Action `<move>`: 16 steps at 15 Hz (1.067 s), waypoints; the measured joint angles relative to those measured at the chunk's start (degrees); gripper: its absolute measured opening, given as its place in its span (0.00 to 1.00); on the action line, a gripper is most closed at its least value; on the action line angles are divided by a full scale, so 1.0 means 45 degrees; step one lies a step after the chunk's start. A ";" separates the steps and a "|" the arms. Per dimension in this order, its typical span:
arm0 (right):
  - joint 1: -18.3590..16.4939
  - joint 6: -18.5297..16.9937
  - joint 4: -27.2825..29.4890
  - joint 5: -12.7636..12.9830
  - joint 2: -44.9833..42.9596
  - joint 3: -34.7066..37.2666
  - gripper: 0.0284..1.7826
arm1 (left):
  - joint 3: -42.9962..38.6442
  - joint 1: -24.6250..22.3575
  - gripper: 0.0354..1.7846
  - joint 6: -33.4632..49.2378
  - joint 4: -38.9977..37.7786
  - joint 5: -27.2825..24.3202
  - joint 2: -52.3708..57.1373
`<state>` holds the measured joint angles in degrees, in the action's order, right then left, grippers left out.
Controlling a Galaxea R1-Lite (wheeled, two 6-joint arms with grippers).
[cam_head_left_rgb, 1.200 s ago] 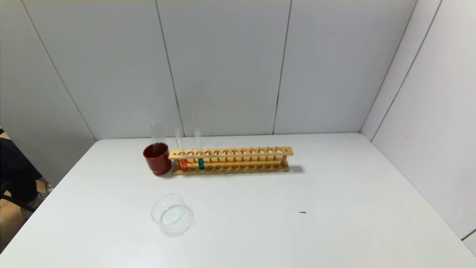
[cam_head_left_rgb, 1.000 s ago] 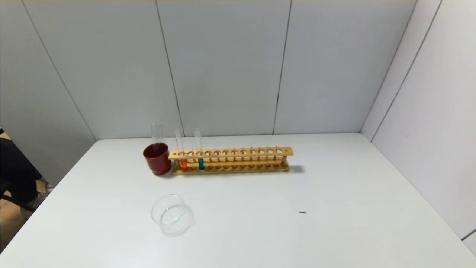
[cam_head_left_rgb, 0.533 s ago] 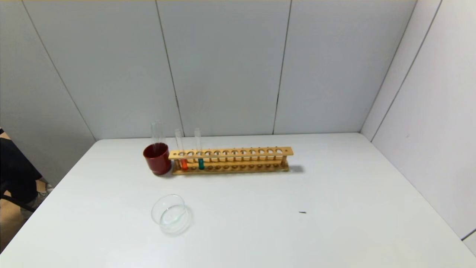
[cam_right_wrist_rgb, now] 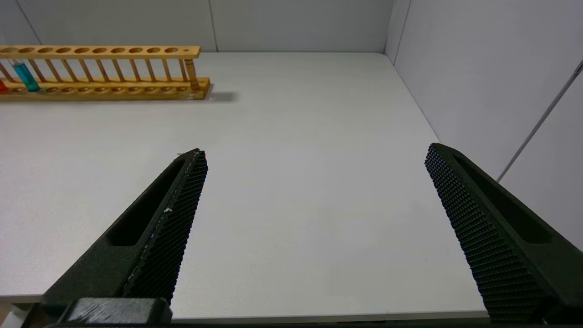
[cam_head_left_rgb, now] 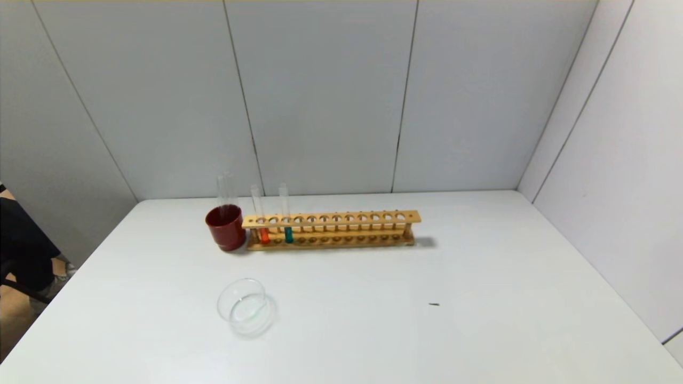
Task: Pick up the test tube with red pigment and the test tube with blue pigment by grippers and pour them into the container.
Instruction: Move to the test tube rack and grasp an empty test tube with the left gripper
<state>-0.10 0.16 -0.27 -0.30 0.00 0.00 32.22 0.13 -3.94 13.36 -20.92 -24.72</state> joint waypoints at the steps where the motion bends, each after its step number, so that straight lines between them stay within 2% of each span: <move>1: 0.0000 0.0000 -0.0005 -0.0005 0.0000 0.0000 0.98 | 0.0360 0.0019 0.97 0.0014 -0.0325 -0.0103 -0.1070; 9: 0.0000 -0.0005 -0.0005 -0.0005 0.0000 0.0000 0.98 | 0.1189 0.1000 0.97 0.0379 -0.4641 -0.0317 -0.9419; 16: 0.0000 0.0000 0.0005 -0.0005 0.0000 0.0000 0.98 | 0.1899 0.1726 0.97 0.0853 -0.8745 -0.0157 -1.5203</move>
<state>-0.10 0.16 -0.24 -0.33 0.00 0.00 40.77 7.90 -0.10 -25.99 -21.63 -93.14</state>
